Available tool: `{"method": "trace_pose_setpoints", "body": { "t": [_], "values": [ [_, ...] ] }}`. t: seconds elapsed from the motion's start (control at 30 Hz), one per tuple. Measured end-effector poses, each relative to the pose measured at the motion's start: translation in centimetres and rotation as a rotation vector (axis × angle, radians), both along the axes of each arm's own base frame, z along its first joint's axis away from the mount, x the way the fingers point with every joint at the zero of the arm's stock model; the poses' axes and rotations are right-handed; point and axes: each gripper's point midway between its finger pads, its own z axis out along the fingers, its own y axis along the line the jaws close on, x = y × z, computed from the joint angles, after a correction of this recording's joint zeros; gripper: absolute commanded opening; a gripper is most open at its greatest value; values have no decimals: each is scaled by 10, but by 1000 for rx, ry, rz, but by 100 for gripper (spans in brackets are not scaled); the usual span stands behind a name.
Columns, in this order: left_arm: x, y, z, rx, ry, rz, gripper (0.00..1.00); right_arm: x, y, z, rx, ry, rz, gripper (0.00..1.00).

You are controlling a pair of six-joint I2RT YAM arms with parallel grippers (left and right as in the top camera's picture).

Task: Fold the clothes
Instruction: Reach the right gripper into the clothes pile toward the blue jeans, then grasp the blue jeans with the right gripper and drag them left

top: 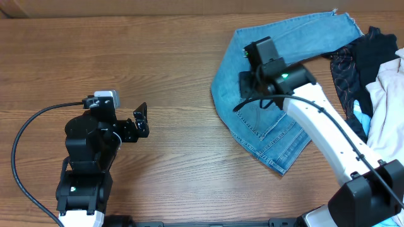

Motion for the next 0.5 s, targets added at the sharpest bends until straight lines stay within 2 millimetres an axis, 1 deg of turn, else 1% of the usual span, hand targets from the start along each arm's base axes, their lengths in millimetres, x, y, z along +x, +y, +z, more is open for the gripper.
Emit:
{"method": "trace_pose_setpoints", "body": {
  "t": [0.03, 0.1, 0.13, 0.17, 0.23, 0.27, 0.33, 0.43, 0.5],
  "values": [
    [-1, 0, -1, 0, 6, 0, 100, -1, -26, -3, -36, 25, -97, 54],
    [-2, 0, -4, 0, 17, 0, 100, -9, -58, -9, -61, 90, -189, 54],
    [-3, 0, -5, 0, 25, 0, 100, -14, -69, -11, -71, 120, -216, 54],
    [-3, 0, -7, 0, 32, 2, 100, -26, -91, -15, -88, 183, -273, 54],
    [-4, 0, -8, 1, 37, 3, 100, -42, -118, -20, -107, 265, -347, 55],
    [-4, 0, -8, 1, 39, 3, 100, -48, -129, -21, -112, 297, -379, 57],
    [-5, 0, -10, 1, 47, 3, 100, -58, -149, -27, -112, 339, -444, 57],
    [-6, 0, -11, 1, 50, 3, 100, -74, -171, -46, -115, 398, -506, 60],
    [-6, 0, -11, 1, 50, 3, 100, -82, -181, -60, -116, 427, -521, 68]
  ]
}}
